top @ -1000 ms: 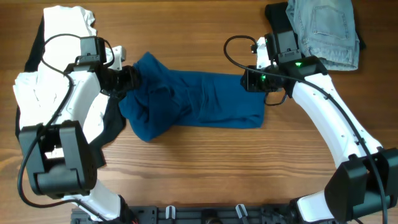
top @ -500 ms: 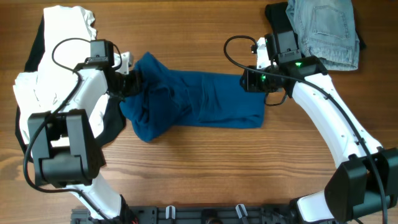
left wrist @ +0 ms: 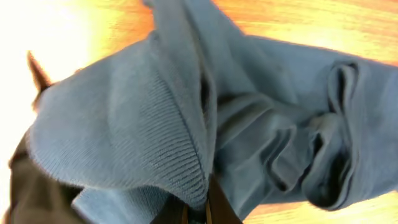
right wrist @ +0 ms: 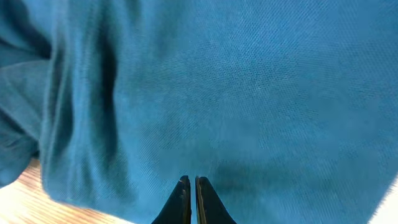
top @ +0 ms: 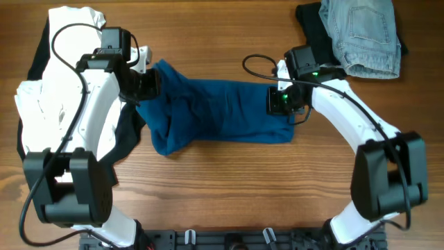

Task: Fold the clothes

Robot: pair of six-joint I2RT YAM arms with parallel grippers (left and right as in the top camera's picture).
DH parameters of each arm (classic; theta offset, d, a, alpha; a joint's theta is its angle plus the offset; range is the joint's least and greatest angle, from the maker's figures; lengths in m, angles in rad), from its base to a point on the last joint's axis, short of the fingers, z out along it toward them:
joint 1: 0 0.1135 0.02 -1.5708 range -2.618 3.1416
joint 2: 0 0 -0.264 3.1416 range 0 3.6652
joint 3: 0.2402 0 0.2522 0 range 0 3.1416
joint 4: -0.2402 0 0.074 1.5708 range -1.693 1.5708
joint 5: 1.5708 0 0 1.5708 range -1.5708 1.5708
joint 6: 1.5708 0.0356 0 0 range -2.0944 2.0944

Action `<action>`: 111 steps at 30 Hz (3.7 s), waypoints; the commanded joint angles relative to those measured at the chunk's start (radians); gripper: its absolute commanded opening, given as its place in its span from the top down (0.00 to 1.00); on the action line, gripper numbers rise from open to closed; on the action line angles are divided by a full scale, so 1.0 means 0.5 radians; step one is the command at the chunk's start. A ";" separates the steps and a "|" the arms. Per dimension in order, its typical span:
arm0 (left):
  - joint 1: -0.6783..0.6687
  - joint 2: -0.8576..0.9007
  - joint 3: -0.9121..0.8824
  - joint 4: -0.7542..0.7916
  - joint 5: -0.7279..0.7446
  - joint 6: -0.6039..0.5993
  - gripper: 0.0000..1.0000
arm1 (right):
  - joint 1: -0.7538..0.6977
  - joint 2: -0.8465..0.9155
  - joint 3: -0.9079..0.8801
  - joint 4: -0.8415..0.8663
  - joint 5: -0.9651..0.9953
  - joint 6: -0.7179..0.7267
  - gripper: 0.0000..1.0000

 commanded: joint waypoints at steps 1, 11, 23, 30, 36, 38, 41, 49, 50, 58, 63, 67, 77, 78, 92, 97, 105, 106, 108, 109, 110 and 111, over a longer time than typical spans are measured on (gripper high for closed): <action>0.038 -0.156 0.164 -0.134 -0.256 -0.011 0.96 | -0.064 0.091 -0.016 0.065 -0.131 0.029 0.96; 0.094 -0.199 0.317 -0.414 -0.495 -0.009 0.96 | -0.094 0.089 -0.016 0.207 -0.297 -0.018 0.96; -0.159 -0.198 0.499 -0.465 -0.171 -0.085 0.96 | -0.092 0.393 -0.017 0.323 -0.292 0.074 0.96; -0.534 -0.147 0.498 -0.234 0.000 -0.301 0.96 | -0.092 0.418 -0.016 0.386 -0.396 0.092 0.96; -0.877 0.140 0.498 -0.035 0.094 -0.421 0.96 | -0.092 0.418 -0.016 0.408 -0.417 0.092 0.96; -0.973 0.233 0.498 0.104 0.159 -0.485 0.96 | -0.092 0.418 -0.016 0.409 -0.417 0.092 0.96; -1.088 0.307 0.498 0.272 0.196 -0.580 0.96 | -0.098 0.418 -0.016 0.407 -0.417 0.091 0.96; -1.271 0.330 0.498 0.431 0.141 -0.588 0.96 | -0.320 0.294 0.077 0.494 -0.826 0.085 0.96; -1.271 0.330 0.498 0.432 0.141 -0.588 0.96 | -0.405 0.211 0.110 0.494 -0.919 0.083 0.96; -1.284 0.347 0.498 0.477 0.136 -0.588 0.18 | -0.769 -0.296 0.166 0.462 -1.107 0.087 0.96; -1.301 0.351 0.499 0.500 0.138 -0.587 0.00 | -0.832 -0.365 0.166 0.376 -1.107 0.048 0.87; -1.181 0.186 0.636 0.393 0.143 -0.571 0.00 | -0.829 -0.364 0.166 0.237 -1.073 -0.047 0.80; -0.246 -0.533 0.896 -0.067 0.126 -0.581 0.00 | -0.469 -0.346 0.163 0.067 -0.589 -0.118 0.47; -0.087 -0.581 0.896 -0.137 0.111 -0.581 0.00 | -0.377 -0.329 0.163 0.053 -0.498 -0.105 0.41; 0.261 -0.393 0.895 -0.462 -0.011 -0.571 0.00 | 0.203 0.133 0.161 -0.072 0.183 0.355 0.46; 0.261 -0.333 0.896 -0.464 -0.010 -0.571 0.00 | 0.208 0.136 0.159 -0.135 0.362 0.376 0.87; 0.261 -0.324 0.895 -0.465 -0.010 -0.571 0.00 | 0.216 0.149 0.156 -0.115 0.389 0.397 0.50; 0.261 -0.324 0.895 -0.465 -0.010 -0.571 0.00 | 0.217 0.161 0.155 -0.092 0.356 0.398 0.50; 0.261 -0.324 0.895 -0.469 -0.010 -0.571 0.00 | 0.217 0.196 0.154 -0.037 0.314 0.404 0.51; 0.261 -0.324 0.895 -0.472 -0.010 -0.571 0.00 | 0.217 0.206 0.154 -0.022 0.285 0.404 0.55; 0.261 -0.324 0.895 -0.478 -0.010 -0.571 0.00 | 0.217 0.213 0.154 0.000 0.244 0.404 0.64; 0.261 -0.324 0.895 -0.484 -0.010 -0.565 0.00 | 0.217 0.213 0.154 0.012 0.222 0.402 0.74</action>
